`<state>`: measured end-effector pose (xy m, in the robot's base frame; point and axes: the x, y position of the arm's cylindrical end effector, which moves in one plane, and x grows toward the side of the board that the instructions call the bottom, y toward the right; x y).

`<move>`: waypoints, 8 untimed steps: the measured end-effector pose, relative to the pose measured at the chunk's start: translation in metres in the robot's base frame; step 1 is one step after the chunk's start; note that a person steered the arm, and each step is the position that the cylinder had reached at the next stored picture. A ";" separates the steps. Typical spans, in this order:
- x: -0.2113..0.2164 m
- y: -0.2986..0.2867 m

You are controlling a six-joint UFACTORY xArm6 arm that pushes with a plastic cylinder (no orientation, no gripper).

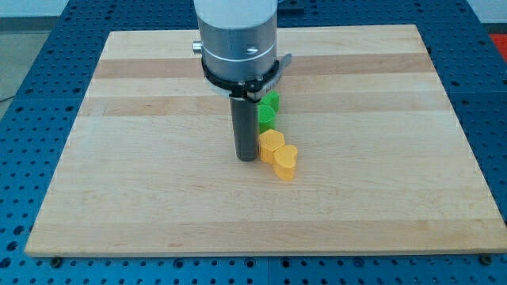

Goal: Push the yellow hexagon along with yellow heart a bit up

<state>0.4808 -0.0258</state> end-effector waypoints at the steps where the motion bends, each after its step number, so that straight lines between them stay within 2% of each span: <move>1: -0.008 0.001; 4: -0.008 0.007; 5: 0.019 -0.005; 6: 0.076 0.000; 7: 0.116 0.037; 8: 0.111 0.097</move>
<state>0.5918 0.0717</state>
